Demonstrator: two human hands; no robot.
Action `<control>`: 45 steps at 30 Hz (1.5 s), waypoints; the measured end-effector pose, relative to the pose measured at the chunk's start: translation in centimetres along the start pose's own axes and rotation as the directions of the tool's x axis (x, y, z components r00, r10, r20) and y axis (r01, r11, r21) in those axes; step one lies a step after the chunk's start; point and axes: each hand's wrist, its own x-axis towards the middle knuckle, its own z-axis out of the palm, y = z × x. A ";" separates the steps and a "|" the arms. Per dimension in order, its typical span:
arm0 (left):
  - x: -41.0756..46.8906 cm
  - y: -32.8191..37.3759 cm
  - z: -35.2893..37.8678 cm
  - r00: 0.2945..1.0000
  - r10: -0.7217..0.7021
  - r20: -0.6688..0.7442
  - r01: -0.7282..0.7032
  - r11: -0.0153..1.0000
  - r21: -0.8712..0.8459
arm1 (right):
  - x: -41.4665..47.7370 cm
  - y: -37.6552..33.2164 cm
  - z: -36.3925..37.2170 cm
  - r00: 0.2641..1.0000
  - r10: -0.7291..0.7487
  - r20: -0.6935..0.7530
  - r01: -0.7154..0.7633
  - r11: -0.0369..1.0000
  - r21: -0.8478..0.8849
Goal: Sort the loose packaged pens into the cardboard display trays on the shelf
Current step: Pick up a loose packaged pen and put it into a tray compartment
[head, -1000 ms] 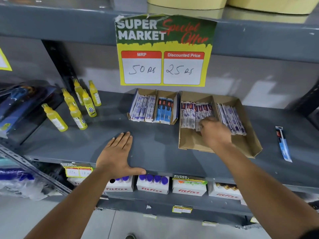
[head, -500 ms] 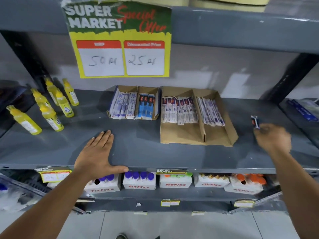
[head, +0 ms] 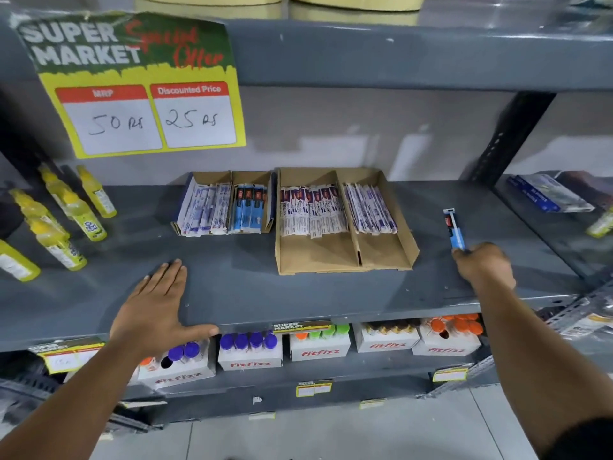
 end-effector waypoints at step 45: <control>-0.1 -0.1 0.1 1.000 0.016 -0.022 -0.016 1.000 0.013 | -16.8 -10.9 -6.4 0.375 -0.771 0.514 0.163 0.601 0.782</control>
